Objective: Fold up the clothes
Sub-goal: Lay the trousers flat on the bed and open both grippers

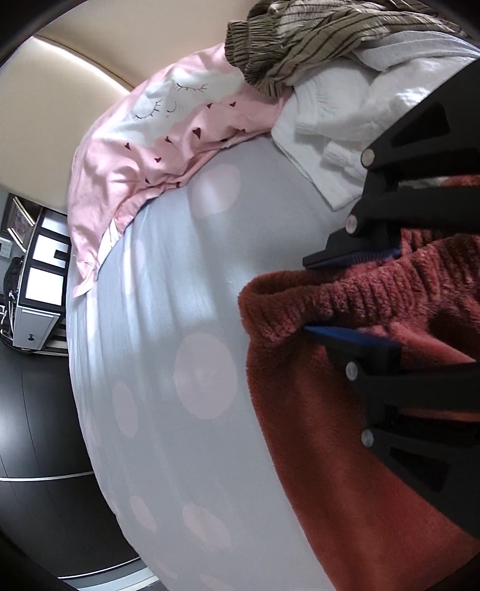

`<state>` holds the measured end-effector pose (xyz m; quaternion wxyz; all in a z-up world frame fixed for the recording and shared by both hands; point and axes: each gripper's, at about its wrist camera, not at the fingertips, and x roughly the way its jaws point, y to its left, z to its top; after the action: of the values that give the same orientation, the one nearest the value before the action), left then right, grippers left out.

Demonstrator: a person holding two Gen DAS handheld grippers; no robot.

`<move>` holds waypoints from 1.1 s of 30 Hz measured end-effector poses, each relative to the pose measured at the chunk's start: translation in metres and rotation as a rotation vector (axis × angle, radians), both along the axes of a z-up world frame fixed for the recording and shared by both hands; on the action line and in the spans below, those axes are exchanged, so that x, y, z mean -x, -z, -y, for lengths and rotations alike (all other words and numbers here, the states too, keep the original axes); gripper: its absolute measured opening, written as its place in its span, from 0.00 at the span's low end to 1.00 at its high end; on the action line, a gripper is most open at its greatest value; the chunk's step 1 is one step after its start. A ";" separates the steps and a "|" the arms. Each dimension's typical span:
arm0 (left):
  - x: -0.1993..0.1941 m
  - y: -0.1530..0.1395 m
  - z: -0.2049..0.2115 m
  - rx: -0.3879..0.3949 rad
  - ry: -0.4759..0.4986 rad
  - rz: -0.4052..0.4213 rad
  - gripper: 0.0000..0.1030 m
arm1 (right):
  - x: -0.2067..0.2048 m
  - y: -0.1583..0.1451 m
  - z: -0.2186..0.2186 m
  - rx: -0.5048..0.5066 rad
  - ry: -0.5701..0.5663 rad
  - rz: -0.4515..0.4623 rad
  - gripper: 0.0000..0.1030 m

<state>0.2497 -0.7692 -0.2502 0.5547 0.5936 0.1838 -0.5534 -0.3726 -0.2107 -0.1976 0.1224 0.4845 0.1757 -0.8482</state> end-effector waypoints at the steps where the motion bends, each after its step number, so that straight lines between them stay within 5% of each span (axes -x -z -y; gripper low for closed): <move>1: -0.007 -0.007 -0.003 0.004 -0.015 -0.024 0.62 | -0.003 -0.007 -0.003 0.010 0.005 -0.002 0.34; 8: -0.059 -0.040 -0.027 0.011 -0.115 -0.151 0.65 | -0.040 -0.054 -0.030 0.116 0.025 0.022 0.36; 18: -0.117 0.032 -0.057 -0.200 -0.400 -0.499 0.65 | -0.162 -0.034 -0.061 0.421 -0.012 0.184 0.36; 19: -0.121 0.037 -0.059 -0.211 -0.435 -0.536 0.64 | -0.176 -0.029 -0.063 0.453 -0.009 0.196 0.36; 22: -0.124 0.032 -0.061 -0.210 -0.476 -0.624 0.30 | -0.210 -0.007 -0.066 0.502 -0.001 0.216 0.36; 29: -0.123 -0.015 -0.067 -0.149 -0.385 -0.569 0.20 | -0.217 0.021 -0.066 0.446 -0.007 0.215 0.36; 33: -0.133 0.017 -0.071 -0.197 -0.379 -0.445 0.20 | -0.216 0.025 -0.069 0.446 0.010 0.225 0.36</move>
<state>0.3824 -0.6985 -0.2672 0.5338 0.4639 0.4611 -0.5360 -0.1567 -0.1418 -0.2228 0.2409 0.5379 -0.0329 -0.8072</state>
